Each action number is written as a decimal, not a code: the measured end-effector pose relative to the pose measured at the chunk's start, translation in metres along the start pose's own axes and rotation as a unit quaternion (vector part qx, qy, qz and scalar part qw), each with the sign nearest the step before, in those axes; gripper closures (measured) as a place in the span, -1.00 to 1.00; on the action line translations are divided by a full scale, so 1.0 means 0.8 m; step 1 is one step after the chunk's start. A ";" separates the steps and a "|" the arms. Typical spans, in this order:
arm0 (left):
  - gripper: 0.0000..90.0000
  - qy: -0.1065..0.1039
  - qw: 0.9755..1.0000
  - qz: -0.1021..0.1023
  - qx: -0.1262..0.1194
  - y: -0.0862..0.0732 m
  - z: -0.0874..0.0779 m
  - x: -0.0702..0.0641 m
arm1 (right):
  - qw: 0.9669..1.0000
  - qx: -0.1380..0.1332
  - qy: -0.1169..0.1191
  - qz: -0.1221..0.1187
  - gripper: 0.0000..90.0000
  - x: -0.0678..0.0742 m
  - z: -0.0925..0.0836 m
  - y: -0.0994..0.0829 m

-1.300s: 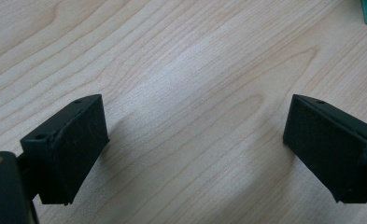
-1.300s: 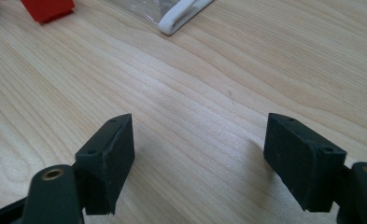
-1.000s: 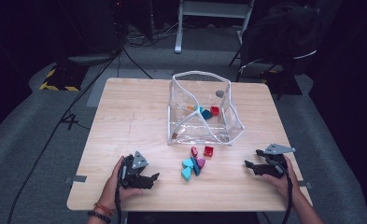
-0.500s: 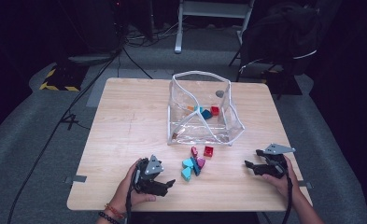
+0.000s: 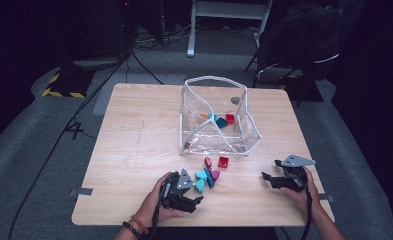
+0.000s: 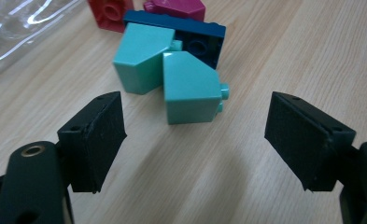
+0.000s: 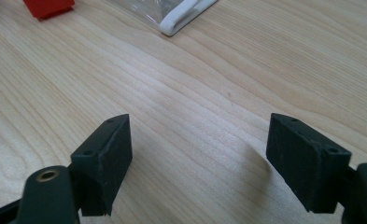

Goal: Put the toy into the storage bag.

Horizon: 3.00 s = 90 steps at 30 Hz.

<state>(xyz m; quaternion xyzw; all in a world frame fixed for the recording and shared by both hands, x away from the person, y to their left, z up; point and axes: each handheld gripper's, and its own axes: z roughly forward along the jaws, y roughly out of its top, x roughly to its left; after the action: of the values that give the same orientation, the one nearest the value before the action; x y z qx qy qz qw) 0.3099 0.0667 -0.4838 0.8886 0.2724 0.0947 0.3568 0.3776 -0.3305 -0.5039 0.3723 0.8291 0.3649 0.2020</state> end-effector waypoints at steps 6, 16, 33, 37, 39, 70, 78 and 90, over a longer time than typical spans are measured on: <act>-0.46 0.007 1.000 0.002 0.013 0.008 0.017 -0.002 | 1.000 0.000 0.001 0.001 -0.48 0.000 0.000 0.000; 0.00 -0.009 1.000 -0.002 0.000 0.009 0.027 0.014 | 1.000 -0.003 -0.010 -0.009 -0.48 0.003 -0.001 0.000; 0.27 0.040 0.999 -0.017 -0.031 -0.002 -0.026 0.047 | 1.000 -0.005 -0.013 -0.012 -0.47 0.004 -0.001 0.000; 0.27 0.056 0.997 -0.028 -0.049 0.000 -0.041 0.061 | 1.000 -0.005 -0.013 -0.012 -0.47 0.004 -0.001 0.000; 0.27 0.064 0.996 -0.032 -0.057 0.003 -0.048 0.069 | 1.000 -0.005 -0.013 -0.012 -0.47 0.004 -0.001 0.000; 0.27 0.144 0.976 -0.082 -0.140 0.116 -0.128 0.190 | 1.000 -0.004 -0.012 -0.011 -0.47 0.003 -0.001 0.000; 0.27 0.144 0.973 -0.064 -0.167 0.162 -0.154 0.188 | 1.000 -0.004 -0.011 -0.010 -0.47 0.003 -0.001 0.000; 0.27 0.115 0.974 -0.034 -0.193 0.224 -0.159 0.165 | 1.000 -0.004 -0.010 -0.010 -0.47 0.003 -0.001 0.000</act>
<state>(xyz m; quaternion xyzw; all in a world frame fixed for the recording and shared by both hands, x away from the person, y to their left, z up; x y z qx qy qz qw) 0.4489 0.1064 -0.2717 0.7766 0.3181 0.2354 0.4903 0.3759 -0.3291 -0.5038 0.3669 0.8294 0.3622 0.2150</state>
